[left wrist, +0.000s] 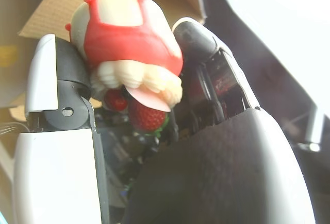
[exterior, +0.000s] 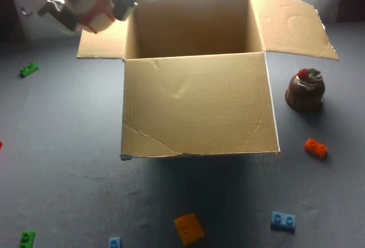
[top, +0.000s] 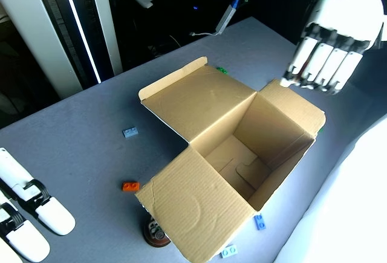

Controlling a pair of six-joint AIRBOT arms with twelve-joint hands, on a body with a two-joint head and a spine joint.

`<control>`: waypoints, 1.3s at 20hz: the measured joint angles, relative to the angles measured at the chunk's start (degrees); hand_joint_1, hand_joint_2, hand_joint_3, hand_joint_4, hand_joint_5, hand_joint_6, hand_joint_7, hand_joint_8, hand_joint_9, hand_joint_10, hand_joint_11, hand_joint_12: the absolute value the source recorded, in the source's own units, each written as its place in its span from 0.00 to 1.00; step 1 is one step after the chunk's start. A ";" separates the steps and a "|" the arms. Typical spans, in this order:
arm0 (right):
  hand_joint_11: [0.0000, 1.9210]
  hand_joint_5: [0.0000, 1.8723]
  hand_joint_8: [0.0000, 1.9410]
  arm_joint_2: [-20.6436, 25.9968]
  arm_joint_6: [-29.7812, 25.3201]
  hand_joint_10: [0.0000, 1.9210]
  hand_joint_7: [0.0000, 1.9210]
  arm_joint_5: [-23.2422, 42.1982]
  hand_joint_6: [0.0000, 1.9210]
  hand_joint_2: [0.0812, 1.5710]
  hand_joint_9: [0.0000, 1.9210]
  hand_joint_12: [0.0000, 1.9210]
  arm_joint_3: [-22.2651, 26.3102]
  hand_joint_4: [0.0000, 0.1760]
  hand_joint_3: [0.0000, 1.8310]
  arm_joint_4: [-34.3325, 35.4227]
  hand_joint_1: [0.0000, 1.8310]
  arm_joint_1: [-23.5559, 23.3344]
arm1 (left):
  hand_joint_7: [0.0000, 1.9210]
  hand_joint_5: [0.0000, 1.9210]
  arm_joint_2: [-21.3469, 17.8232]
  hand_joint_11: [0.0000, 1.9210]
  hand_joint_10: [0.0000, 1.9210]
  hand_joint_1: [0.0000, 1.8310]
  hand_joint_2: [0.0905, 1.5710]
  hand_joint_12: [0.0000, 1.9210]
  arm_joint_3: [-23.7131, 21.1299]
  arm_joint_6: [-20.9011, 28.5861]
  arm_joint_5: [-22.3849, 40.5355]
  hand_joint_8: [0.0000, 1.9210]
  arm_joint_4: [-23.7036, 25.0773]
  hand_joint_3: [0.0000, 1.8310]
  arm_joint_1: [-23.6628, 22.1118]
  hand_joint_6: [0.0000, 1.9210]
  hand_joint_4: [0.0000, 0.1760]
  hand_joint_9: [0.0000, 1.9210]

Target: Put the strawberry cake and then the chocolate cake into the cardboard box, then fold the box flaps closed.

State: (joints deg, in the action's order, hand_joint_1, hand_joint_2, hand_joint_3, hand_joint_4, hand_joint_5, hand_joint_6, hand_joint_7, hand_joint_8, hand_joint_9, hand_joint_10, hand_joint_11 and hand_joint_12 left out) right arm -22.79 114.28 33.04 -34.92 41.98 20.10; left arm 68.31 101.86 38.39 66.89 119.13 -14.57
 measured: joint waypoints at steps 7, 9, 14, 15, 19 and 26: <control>0.00 0.03 0.00 -0.22 0.00 0.01 0.07 0.11 0.01 0.65 0.06 0.15 0.00 0.00 0.00 0.02 0.54 0.00 | 0.28 0.21 4.57 0.22 0.84 0.79 0.79 0.91 -2.60 -1.09 -3.19 0.82 1.73 0.00 1.18 0.65 0.00 0.35; 0.00 0.02 0.00 -0.22 0.00 0.00 0.07 0.15 0.00 0.65 0.05 0.13 0.00 0.00 0.00 0.00 0.53 0.00 | 0.28 0.21 5.68 0.23 0.84 0.79 0.79 0.92 -2.45 -1.29 -4.33 0.81 2.45 0.00 1.18 0.64 0.00 0.36; 0.00 0.03 0.00 -0.52 0.07 0.01 0.08 0.61 0.00 0.64 0.07 0.14 0.00 0.00 0.00 -0.02 0.55 0.00 | 0.29 0.21 7.26 0.23 0.83 0.79 0.79 0.90 -1.97 -2.12 -6.21 0.80 3.34 0.00 2.27 0.65 0.00 0.36; 0.00 0.03 0.00 -0.66 0.09 0.00 0.07 0.76 0.00 0.64 0.06 0.13 0.00 0.00 0.00 0.00 0.56 0.00 | 0.27 0.20 7.85 0.23 0.84 0.79 0.79 0.90 -1.49 -2.10 -6.64 0.81 3.45 0.00 2.84 0.64 0.00 0.36; 0.00 0.02 0.00 -0.92 0.15 0.00 0.05 1.01 0.00 0.65 0.04 0.06 0.00 0.00 0.00 0.00 0.54 0.11 | 0.17 0.19 10.49 0.22 0.74 0.75 0.71 0.87 0.85 -2.40 -7.63 0.66 3.91 0.00 4.02 0.63 0.00 0.26; 0.00 0.00 0.00 -1.05 0.26 0.00 0.05 1.07 0.00 0.65 0.04 0.05 0.00 0.00 0.00 0.02 0.54 0.11 | 0.25 0.23 15.10 0.13 0.13 0.51 0.68 0.56 5.64 -4.15 -9.49 0.01 3.80 0.00 4.15 0.04 0.12 0.28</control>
State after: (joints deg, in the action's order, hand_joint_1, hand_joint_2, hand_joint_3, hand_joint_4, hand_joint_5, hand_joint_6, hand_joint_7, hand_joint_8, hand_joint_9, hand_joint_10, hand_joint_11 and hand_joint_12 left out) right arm -23.83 114.54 34.11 -34.92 42.00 20.21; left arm 83.42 107.50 34.24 57.41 122.93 -10.41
